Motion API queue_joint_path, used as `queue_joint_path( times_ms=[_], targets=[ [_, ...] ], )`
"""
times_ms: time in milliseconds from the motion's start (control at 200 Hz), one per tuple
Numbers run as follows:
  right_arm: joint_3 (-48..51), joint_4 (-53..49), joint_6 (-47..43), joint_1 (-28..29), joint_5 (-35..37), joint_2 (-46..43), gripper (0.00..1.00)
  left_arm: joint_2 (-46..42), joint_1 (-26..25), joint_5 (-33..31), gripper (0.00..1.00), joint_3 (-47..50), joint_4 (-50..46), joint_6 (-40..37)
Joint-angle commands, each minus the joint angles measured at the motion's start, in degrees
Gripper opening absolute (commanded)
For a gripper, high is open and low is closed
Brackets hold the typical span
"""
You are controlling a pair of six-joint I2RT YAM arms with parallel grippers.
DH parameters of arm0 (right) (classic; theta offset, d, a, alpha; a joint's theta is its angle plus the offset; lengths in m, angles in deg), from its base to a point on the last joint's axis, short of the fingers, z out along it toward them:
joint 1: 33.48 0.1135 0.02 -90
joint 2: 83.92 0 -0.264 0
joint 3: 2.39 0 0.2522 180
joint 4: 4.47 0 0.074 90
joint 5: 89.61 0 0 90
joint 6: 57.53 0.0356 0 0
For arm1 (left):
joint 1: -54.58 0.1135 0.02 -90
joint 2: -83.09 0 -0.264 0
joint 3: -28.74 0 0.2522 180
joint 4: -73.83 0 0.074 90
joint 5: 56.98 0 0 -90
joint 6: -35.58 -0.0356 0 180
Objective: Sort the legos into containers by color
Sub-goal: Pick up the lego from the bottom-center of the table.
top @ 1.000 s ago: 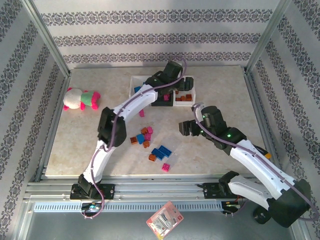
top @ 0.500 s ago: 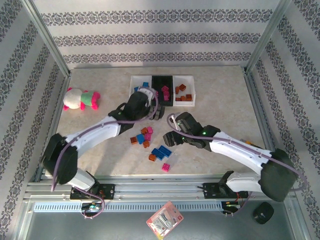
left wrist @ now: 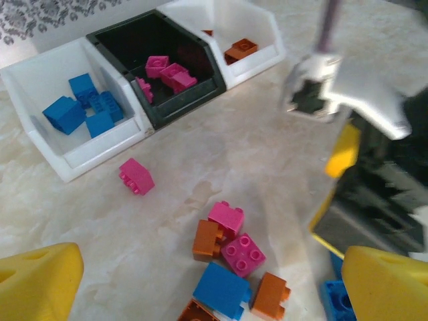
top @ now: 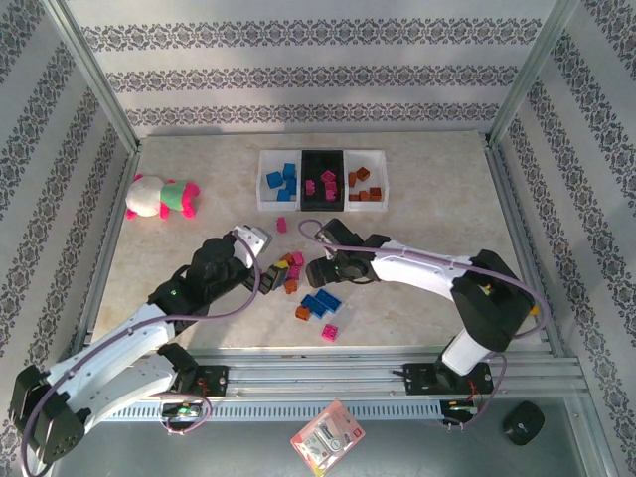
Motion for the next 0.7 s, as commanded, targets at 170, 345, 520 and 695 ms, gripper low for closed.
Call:
queue_joint_path(
  times_ms=[170,345,520,695],
  targets=[
    [-4.65,-5.47,2.58,3.44,-0.11,7.51,0.78,-4.29,-0.38,5.99,0.99,3.08,-6.14,-2.12],
    [-2.02,-7.40,2.43,5.16,0.05,6.31,0.78,-3.39,-0.64,7.68,0.99,4.24,-4.27,-1.65],
    [1.98,-7.65,1.95,6.62,-1.63,2.95,0.80,-2.69,-0.64,9.20,0.99,4.50,-2.99,-1.00],
    [2.83,-7.84,2.04,6.68,-0.24,2.64,0.73,-2.06,-0.71,9.94,0.99,4.59,-2.24,-1.00]
  ],
)
